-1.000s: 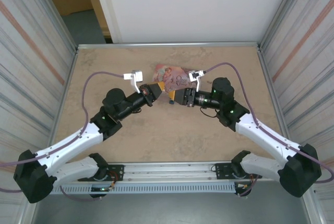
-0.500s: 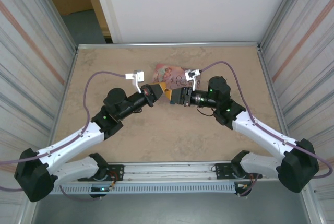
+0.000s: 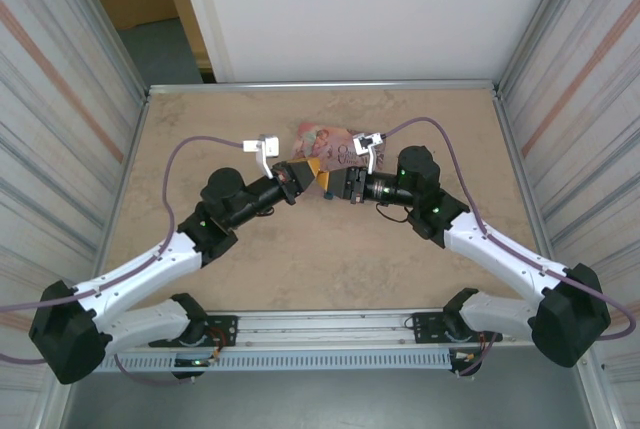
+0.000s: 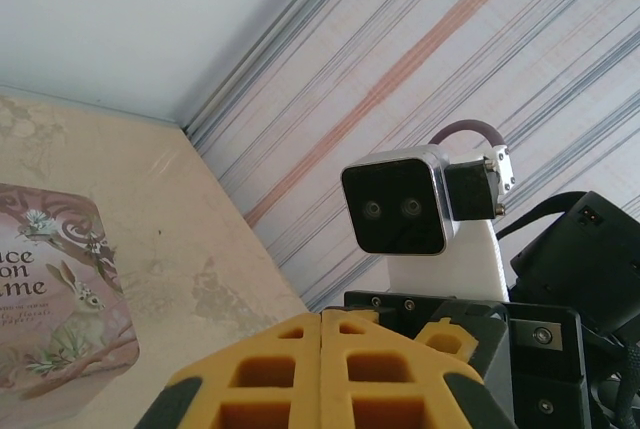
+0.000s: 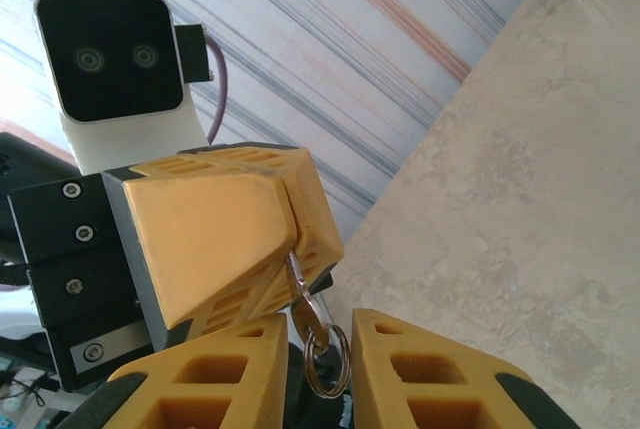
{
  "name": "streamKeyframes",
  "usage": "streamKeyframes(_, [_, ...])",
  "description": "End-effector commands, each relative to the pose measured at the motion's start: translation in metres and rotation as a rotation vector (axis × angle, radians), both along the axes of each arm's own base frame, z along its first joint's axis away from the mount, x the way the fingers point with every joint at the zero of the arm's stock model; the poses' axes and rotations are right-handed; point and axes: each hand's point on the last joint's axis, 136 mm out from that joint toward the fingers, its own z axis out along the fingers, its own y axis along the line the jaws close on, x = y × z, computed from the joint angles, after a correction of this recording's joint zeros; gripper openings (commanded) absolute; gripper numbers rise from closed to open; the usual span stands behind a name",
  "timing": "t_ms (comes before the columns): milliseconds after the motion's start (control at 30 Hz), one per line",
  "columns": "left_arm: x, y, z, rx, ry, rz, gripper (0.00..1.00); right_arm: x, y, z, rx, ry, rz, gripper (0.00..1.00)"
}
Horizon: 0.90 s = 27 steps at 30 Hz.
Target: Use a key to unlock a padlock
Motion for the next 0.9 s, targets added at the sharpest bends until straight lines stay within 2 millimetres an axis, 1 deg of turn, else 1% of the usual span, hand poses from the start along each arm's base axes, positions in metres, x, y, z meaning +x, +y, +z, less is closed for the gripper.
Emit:
streamKeyframes(0, [-0.001, 0.001, 0.02, -0.049, -0.041, -0.012, 0.0, 0.001, 0.001, 0.028, 0.055, -0.046, -0.01, 0.2])
streamKeyframes(267, [0.0, 0.004, 0.018, -0.056, -0.034, 0.007, 0.0, 0.001, 0.0, 0.022, 0.045, -0.038, -0.018, 0.13])
streamKeyframes(400, [0.0, 0.005, 0.017, -0.056, -0.034, 0.012, 0.0, 0.001, -0.003, 0.02, 0.037, -0.036, -0.036, 0.06])
streamKeyframes(533, [0.001, 0.009, 0.017, -0.059, -0.037, 0.031, 0.0, 0.003, -0.008, 0.014, 0.008, -0.032, -0.059, 0.0])
streamKeyframes(700, [0.0, 0.012, 0.017, -0.058, -0.037, 0.038, 0.0, 0.004, -0.014, 0.008, -0.016, -0.026, -0.085, 0.0])
streamKeyframes(733, [0.001, 0.013, 0.017, -0.057, -0.036, 0.043, 0.02, 0.005, -0.015, 0.006, -0.023, -0.023, -0.089, 0.0])
streamKeyframes(767, [0.001, 0.014, 0.016, -0.053, -0.034, 0.045, 0.08, 0.005, -0.016, 0.004, -0.032, -0.022, -0.093, 0.0])
streamKeyframes(867, [0.001, 0.02, 0.015, -0.042, -0.032, 0.063, 0.18, 0.007, -0.02, -0.004, -0.079, -0.018, -0.1, 0.0])
